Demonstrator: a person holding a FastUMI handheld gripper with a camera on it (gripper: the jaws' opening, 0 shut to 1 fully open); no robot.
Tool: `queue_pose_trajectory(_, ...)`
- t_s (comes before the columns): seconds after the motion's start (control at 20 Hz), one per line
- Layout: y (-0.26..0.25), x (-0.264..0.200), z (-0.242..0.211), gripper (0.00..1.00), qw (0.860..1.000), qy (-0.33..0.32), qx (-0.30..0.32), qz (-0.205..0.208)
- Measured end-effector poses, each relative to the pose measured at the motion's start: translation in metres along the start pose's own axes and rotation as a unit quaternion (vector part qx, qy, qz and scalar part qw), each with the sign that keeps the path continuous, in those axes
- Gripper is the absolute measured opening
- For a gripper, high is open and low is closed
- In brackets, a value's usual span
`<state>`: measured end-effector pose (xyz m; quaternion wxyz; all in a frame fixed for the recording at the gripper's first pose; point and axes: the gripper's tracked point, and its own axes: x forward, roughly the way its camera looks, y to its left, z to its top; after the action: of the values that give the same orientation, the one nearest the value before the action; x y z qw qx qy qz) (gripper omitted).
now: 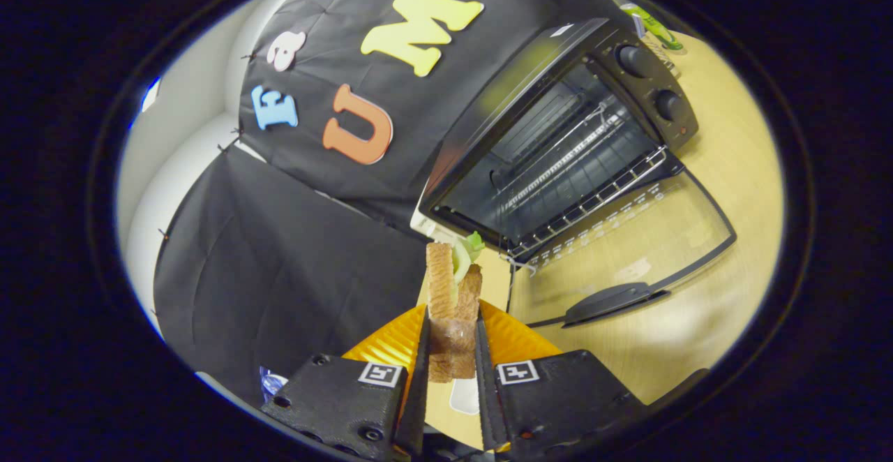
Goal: Open the toaster oven, put the food inside, and close the toaster oven door.
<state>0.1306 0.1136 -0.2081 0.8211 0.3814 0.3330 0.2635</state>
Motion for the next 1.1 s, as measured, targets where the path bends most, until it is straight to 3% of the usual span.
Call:
queue_pose_trajectory(0.25,-0.020,0.002,0.037,0.36,0.994,-0.103,0.027,-0.021)
queue_pose_trajectory(0.6,-0.051,0.025,0.097,0.36,0.959,-0.256,0.118,-0.034)
queue_pose_trajectory(0.8,-0.075,0.062,0.111,0.36,0.951,-0.275,0.127,-0.064)
queue_pose_trajectory(1.1,-0.089,0.102,0.141,0.37,0.930,-0.302,0.197,-0.069)
